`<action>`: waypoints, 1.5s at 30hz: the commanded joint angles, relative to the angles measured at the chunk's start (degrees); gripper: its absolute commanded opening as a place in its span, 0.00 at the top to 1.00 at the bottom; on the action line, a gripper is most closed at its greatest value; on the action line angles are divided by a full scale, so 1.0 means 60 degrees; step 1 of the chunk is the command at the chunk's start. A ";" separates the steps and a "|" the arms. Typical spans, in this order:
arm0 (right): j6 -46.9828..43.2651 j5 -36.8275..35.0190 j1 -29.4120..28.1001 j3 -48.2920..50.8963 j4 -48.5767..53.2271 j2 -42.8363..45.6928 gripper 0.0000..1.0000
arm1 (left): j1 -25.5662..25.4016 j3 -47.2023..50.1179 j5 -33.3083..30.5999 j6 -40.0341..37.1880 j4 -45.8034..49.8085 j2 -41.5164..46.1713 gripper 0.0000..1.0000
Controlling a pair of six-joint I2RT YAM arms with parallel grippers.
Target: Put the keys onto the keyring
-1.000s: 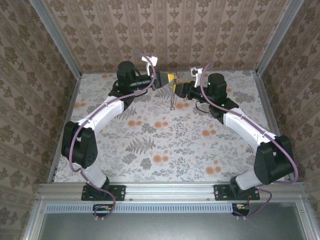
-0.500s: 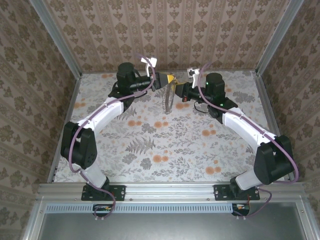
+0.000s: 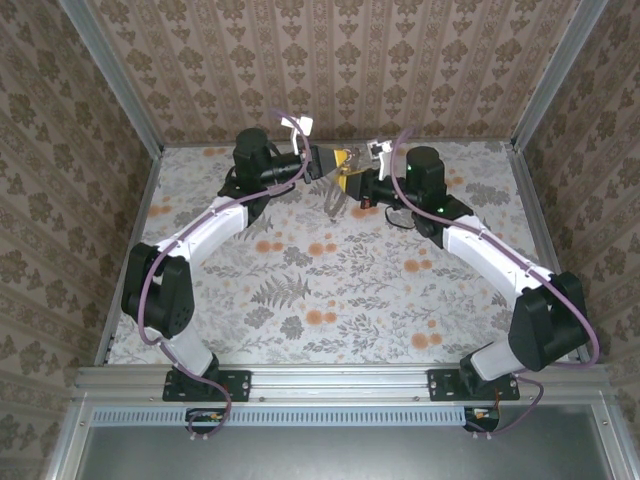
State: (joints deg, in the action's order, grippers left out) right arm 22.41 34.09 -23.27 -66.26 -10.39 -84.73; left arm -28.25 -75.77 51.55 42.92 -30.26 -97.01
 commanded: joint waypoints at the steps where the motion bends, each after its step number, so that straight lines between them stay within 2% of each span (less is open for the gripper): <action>1: -0.0456 0.0818 -0.0341 -0.0297 0.0677 -0.0225 1.00 | -0.0082 -0.0036 -0.0149 0.0159 -0.0815 0.0353 1.00; 4: -0.0452 0.0663 -0.0278 -0.0192 0.0725 -0.0141 1.00 | -0.0082 -0.0014 -0.0221 0.0183 -0.0841 0.0353 1.00; 5: -0.0375 0.0629 -0.0216 -0.0118 0.0674 -0.0064 0.93 | -0.0082 -0.0008 -0.0235 0.0200 -0.0858 0.0350 1.00; 7: 0.0005 0.0545 0.0052 0.0170 0.0394 0.0191 0.73 | -0.0082 0.0030 -0.0298 0.0214 -0.0874 0.0356 1.00; 9: 0.0485 0.0616 0.0427 0.0492 0.0017 0.0507 0.63 | -0.0067 0.0070 -0.0359 0.0279 -0.0968 0.0348 1.00; 16: 0.2200 0.0452 0.1487 0.1088 -0.1130 0.1760 0.54 | -0.0051 0.0217 -0.0611 0.1146 -0.1735 0.0141 1.00; 23: 0.4072 -0.0229 0.1517 0.0424 -0.2483 0.1228 0.54 | -0.0052 0.0380 -0.0942 0.1887 -0.2199 0.0074 1.00; 31: 0.6629 0.0010 0.1434 -0.0234 -0.5143 -0.0493 0.55 | -0.0052 0.0558 -0.1556 0.2474 -0.2067 0.0067 1.00; 41: 0.6906 -0.0049 0.1011 -0.0340 -0.5705 -0.1113 0.69 | -0.0067 0.0616 -0.1724 0.2808 -0.2244 -0.0058 1.00; 45: 0.6927 -0.0019 0.0948 -0.0295 -0.5735 -0.1125 0.71 | -0.0067 0.0595 -0.1735 0.2845 -0.2281 -0.0089 1.00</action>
State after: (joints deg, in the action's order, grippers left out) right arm 63.11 34.24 -17.32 -66.39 -41.43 -90.91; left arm -28.47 -72.27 41.82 58.96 -39.99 -97.08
